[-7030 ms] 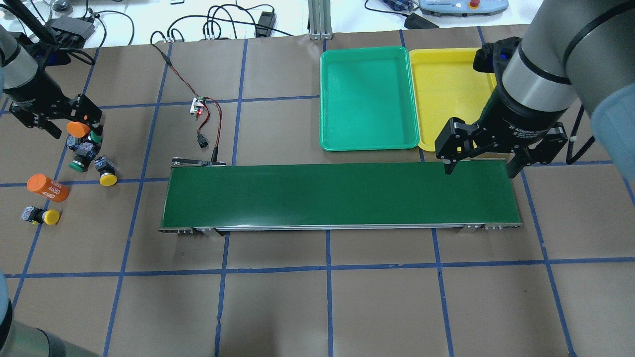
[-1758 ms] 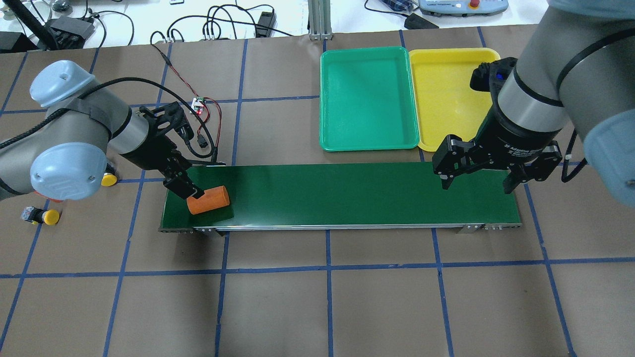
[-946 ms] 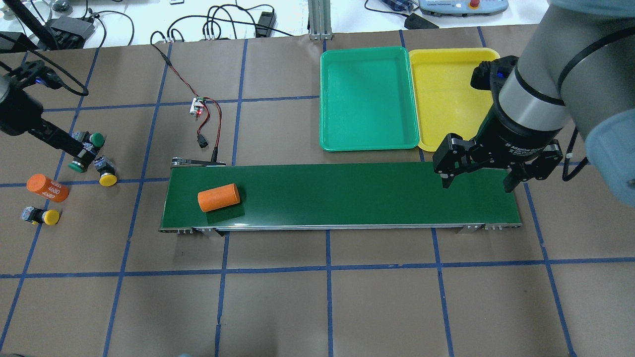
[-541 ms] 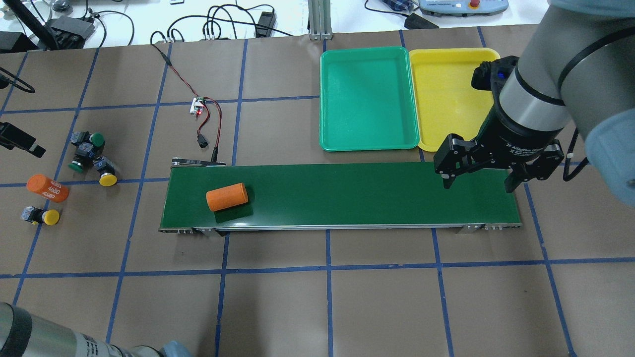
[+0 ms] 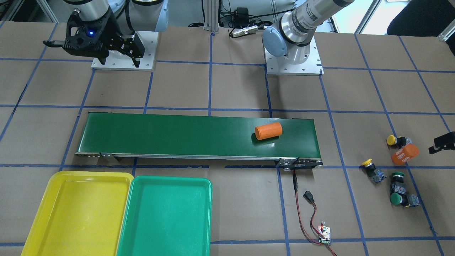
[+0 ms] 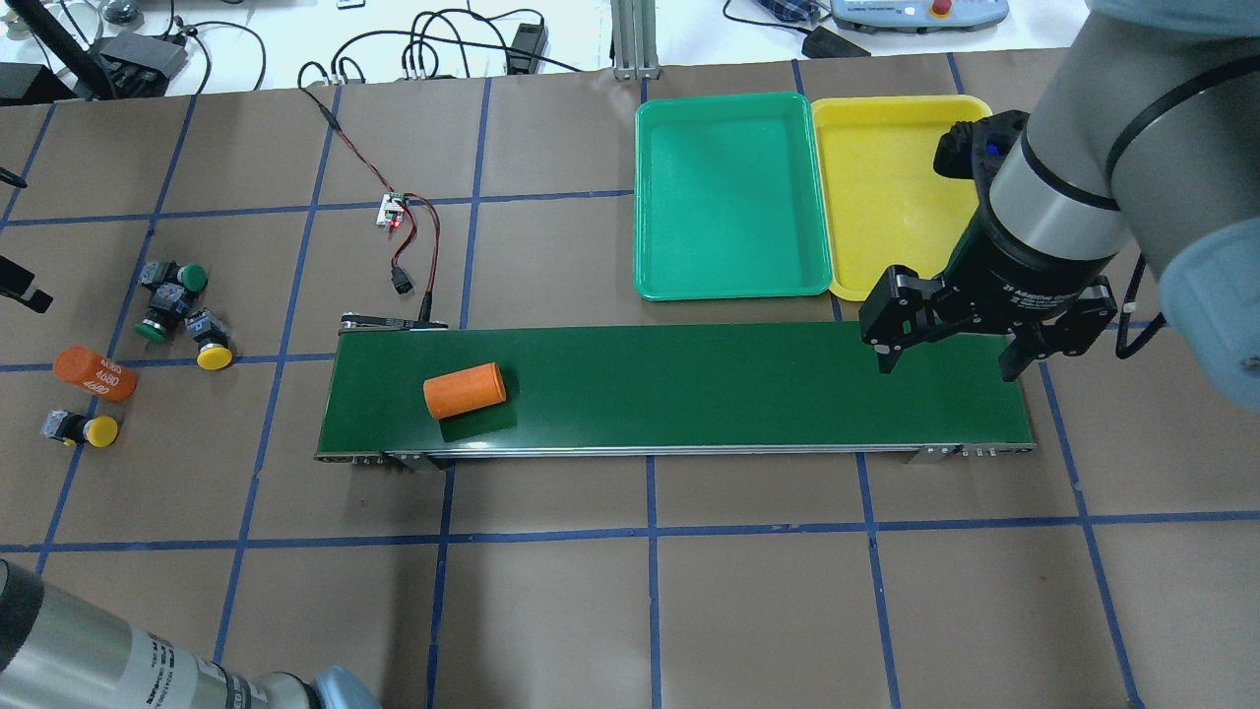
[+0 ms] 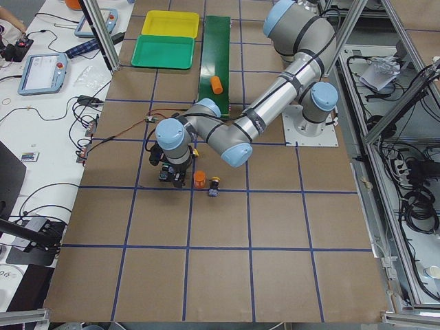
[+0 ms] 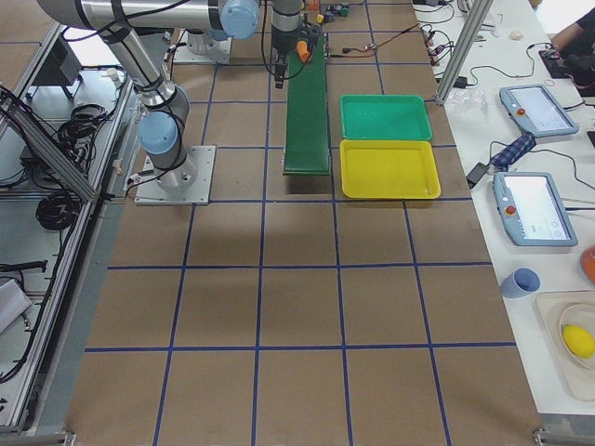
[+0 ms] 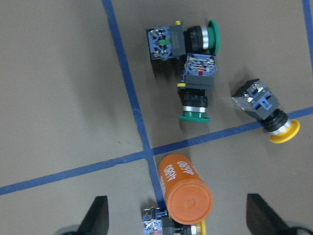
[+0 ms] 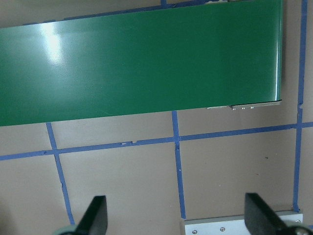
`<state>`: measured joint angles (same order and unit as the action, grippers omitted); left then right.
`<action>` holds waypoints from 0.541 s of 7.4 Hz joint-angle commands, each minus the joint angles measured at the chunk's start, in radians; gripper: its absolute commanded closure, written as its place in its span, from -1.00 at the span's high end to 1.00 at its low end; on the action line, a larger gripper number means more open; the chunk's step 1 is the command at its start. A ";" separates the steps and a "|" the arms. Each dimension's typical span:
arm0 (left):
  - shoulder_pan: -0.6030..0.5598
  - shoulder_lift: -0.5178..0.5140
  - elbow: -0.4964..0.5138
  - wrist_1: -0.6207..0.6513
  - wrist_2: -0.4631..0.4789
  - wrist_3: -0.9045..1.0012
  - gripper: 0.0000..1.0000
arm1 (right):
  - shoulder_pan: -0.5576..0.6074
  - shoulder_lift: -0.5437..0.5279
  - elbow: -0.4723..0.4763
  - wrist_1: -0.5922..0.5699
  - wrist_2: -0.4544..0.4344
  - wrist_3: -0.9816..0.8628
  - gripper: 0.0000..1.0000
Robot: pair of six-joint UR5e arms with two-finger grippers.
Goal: Sort buttons by color to trays
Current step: 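Return the left gripper to the cluster of parts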
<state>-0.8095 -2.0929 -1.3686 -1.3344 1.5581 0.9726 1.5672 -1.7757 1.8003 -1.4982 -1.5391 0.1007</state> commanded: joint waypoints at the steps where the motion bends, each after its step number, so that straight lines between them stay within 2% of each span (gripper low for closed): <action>1: 0.003 -0.035 0.022 0.001 0.013 -0.046 1.00 | 0.001 0.001 0.001 0.001 -0.016 -0.001 1.00; 4: 0.006 -0.047 0.019 0.004 0.031 -0.121 1.00 | 0.001 -0.001 0.008 -0.001 -0.016 0.005 1.00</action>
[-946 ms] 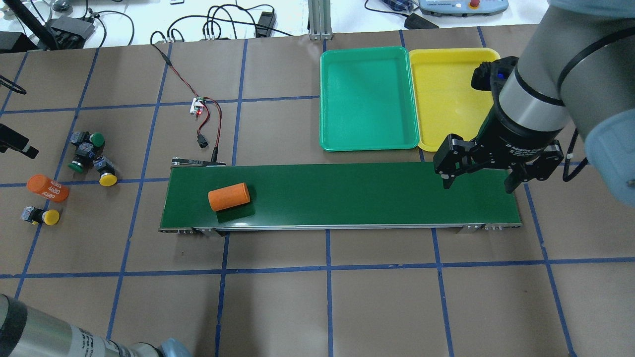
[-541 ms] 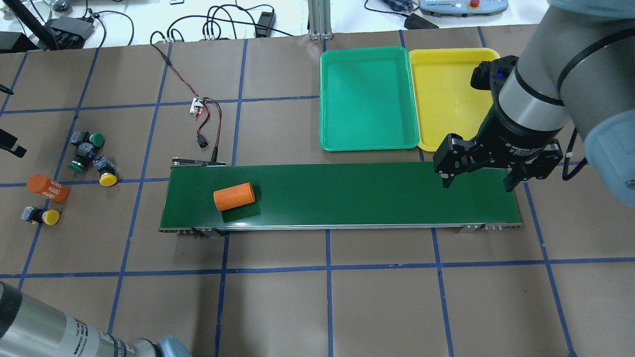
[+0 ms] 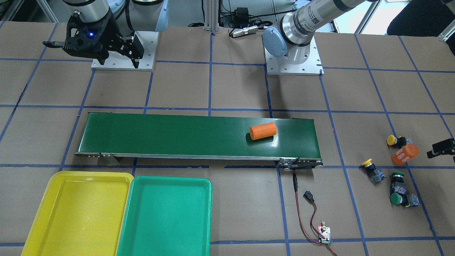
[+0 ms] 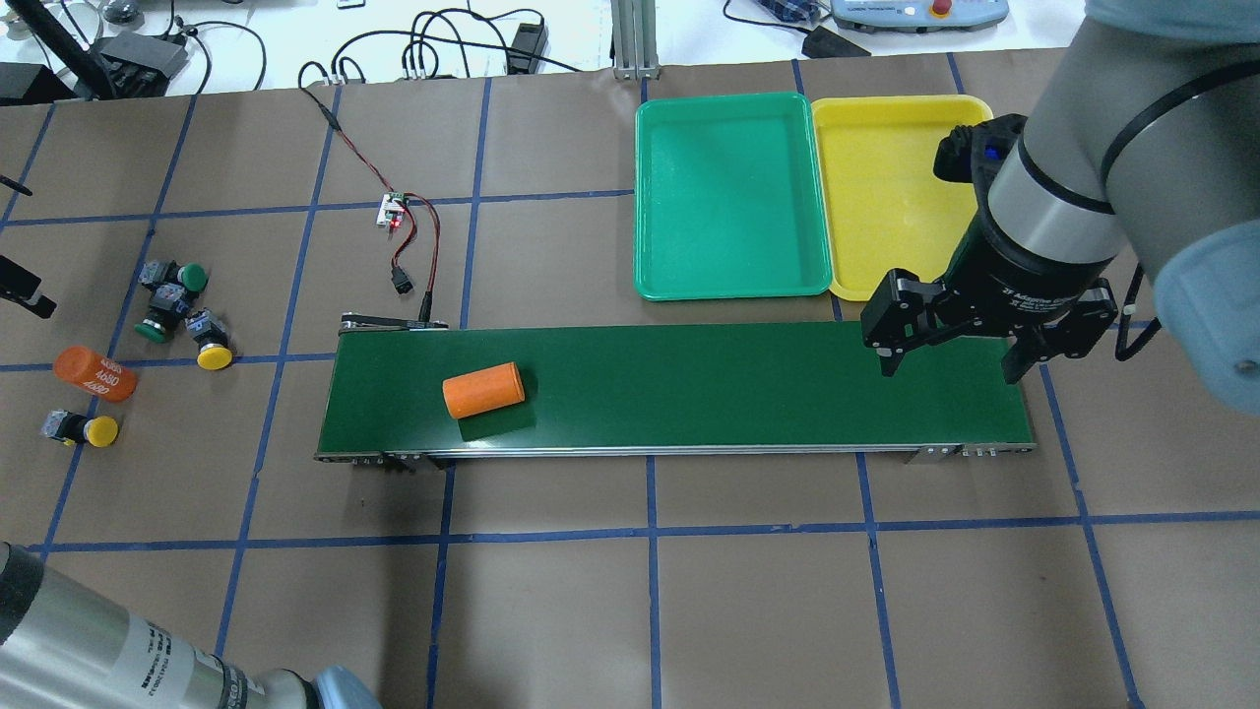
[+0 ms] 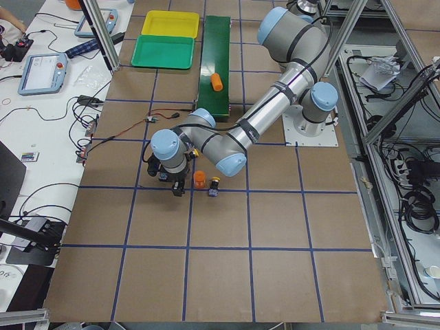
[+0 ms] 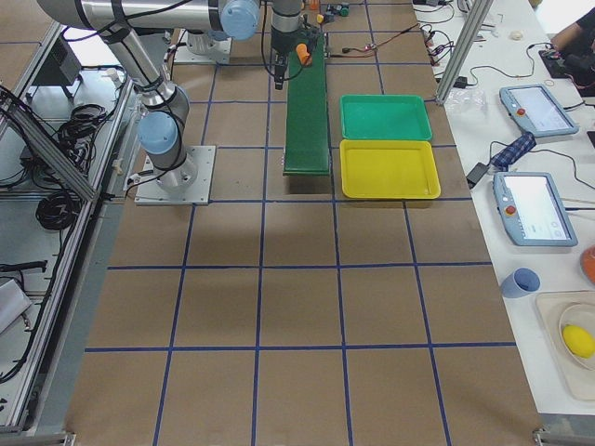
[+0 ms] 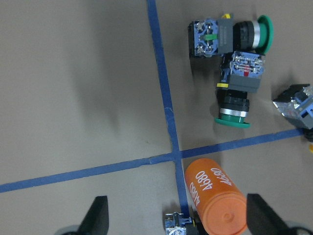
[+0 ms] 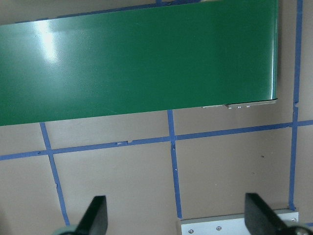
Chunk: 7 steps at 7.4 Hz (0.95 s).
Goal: Sort buttons by color to trays
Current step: 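Return the left gripper to the cluster of parts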
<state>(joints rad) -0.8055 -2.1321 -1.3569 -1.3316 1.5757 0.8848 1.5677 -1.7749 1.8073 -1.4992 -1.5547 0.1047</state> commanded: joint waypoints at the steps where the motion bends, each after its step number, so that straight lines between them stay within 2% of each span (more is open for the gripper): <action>1: 0.012 -0.017 0.007 0.002 0.017 -0.033 1.00 | 0.000 0.000 0.001 0.000 -0.001 0.001 1.00; 3: 0.049 -0.043 0.007 0.003 0.014 0.020 1.00 | 0.000 0.000 0.001 0.000 -0.002 0.001 1.00; 5: 0.037 -0.046 -0.007 -0.015 0.003 0.003 1.00 | 0.000 -0.001 0.001 -0.001 0.013 -0.005 1.00; 7: 0.014 -0.007 -0.088 -0.055 -0.006 -0.042 1.00 | 0.000 -0.001 0.001 -0.001 0.015 -0.005 1.00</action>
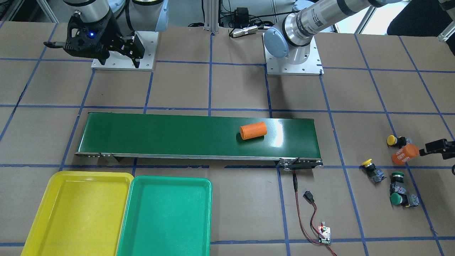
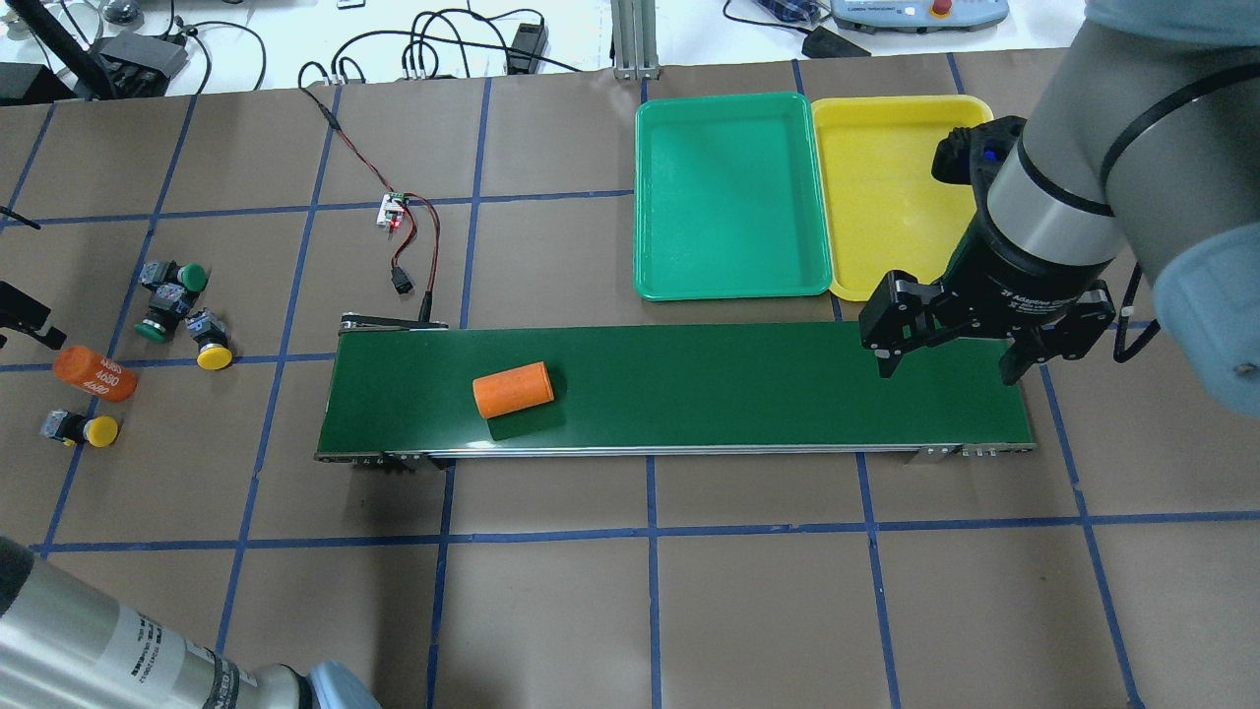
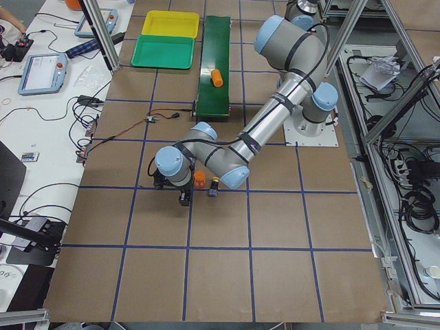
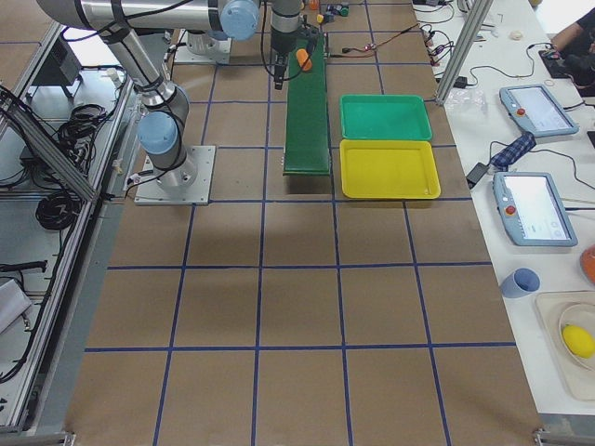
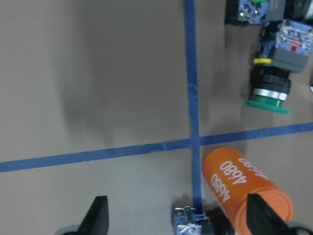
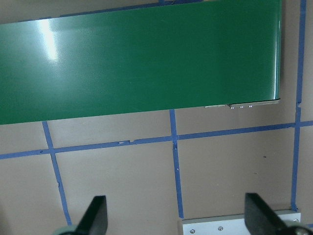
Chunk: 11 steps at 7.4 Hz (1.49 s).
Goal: Sort buttons by color to trays
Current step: 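Grasp the second orange cylinder with the left gripper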
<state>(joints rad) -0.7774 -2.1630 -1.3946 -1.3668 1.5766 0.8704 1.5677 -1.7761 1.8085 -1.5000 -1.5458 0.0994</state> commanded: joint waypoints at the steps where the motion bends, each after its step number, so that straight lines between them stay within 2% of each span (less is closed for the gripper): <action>1: -0.016 0.034 -0.067 -0.018 -0.007 -0.033 1.00 | 0.000 0.000 0.000 0.000 0.010 -0.001 1.00; 4: -0.013 0.019 -0.086 -0.012 0.002 -0.033 1.00 | 0.000 0.000 0.000 0.000 0.010 0.000 1.00; 5: -0.011 0.011 -0.087 -0.011 0.005 -0.037 0.85 | 0.000 0.000 0.000 0.000 0.007 0.000 1.00; 7: -0.011 0.009 -0.075 -0.012 0.008 -0.059 -0.04 | 0.000 0.000 0.000 0.000 0.007 0.002 1.00; 8: -0.013 0.015 -0.081 -0.020 0.010 -0.060 -0.99 | 0.000 0.000 0.000 0.000 0.004 0.003 1.00; 9: -0.016 0.034 -0.081 -0.028 0.010 -0.065 -1.00 | 0.000 -0.002 0.000 0.000 0.006 0.008 1.00; 11: -0.064 0.122 -0.049 -0.170 -0.001 -0.138 -1.00 | 0.000 0.000 0.000 0.000 -0.004 0.014 1.00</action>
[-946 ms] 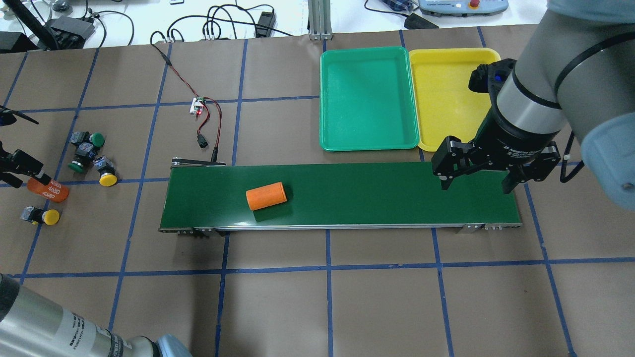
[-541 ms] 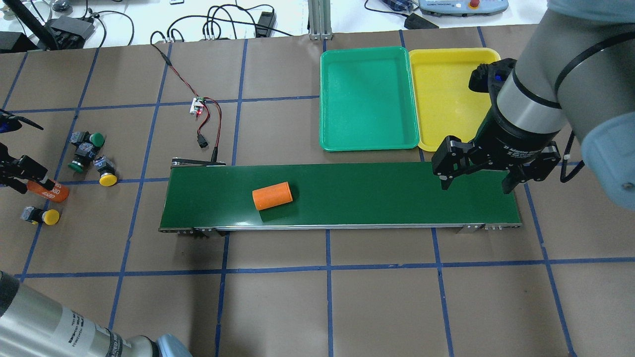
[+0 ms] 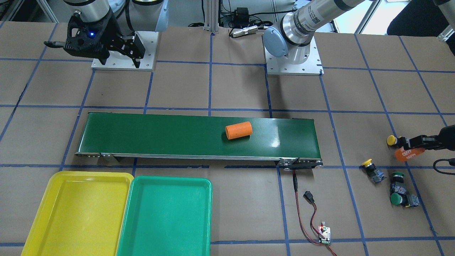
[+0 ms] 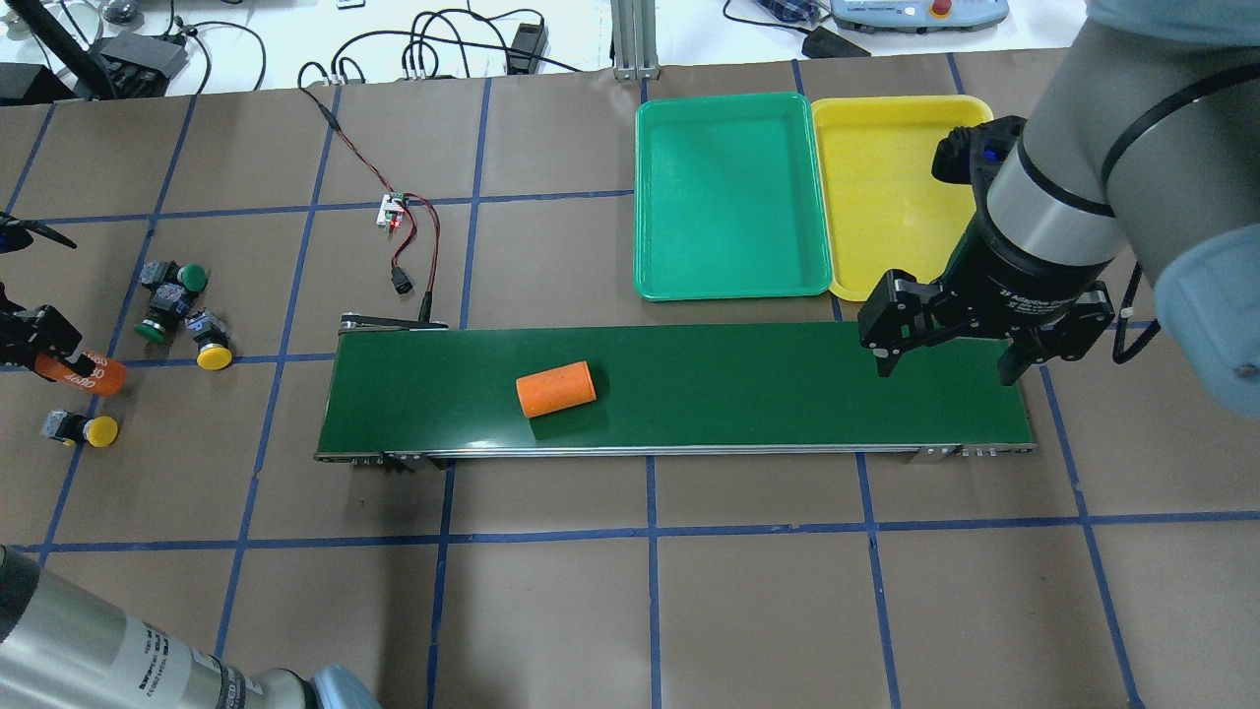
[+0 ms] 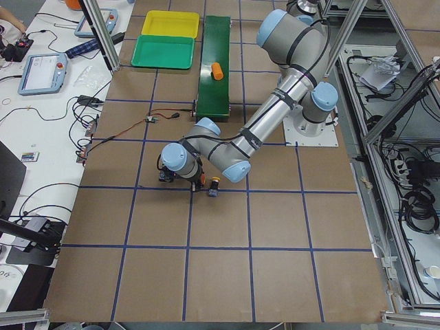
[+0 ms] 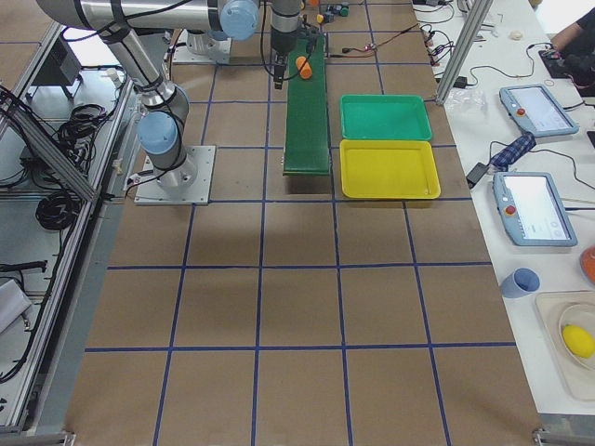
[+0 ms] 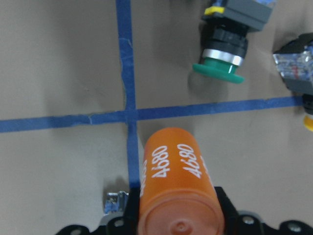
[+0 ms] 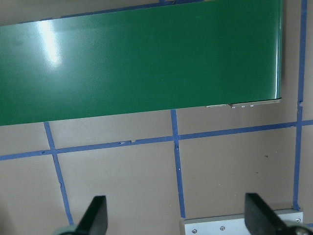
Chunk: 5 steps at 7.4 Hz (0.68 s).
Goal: Sort buttons by color to trays
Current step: 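Grasp the second orange cylinder with the left gripper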
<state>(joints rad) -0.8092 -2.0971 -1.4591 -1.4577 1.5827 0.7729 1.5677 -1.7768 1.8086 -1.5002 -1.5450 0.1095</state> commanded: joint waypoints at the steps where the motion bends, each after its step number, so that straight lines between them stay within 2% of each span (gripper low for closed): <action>1: -0.130 0.125 -0.010 -0.098 -0.007 -0.103 -1.00 | 0.000 0.000 0.000 0.000 -0.001 0.004 1.00; 3: -0.290 0.266 -0.135 -0.138 -0.012 -0.260 -1.00 | 0.002 0.002 0.000 0.000 -0.007 0.002 1.00; 4: -0.367 0.331 -0.223 -0.124 -0.015 -0.329 -1.00 | 0.000 0.002 0.000 -0.002 -0.003 0.005 1.00; 5: -0.445 0.377 -0.304 -0.052 -0.020 -0.431 -1.00 | 0.000 0.002 0.000 -0.002 0.006 0.004 1.00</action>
<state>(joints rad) -1.1573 -1.7888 -1.6628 -1.5651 1.5678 0.4540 1.5683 -1.7752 1.8085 -1.5012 -1.5468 0.1136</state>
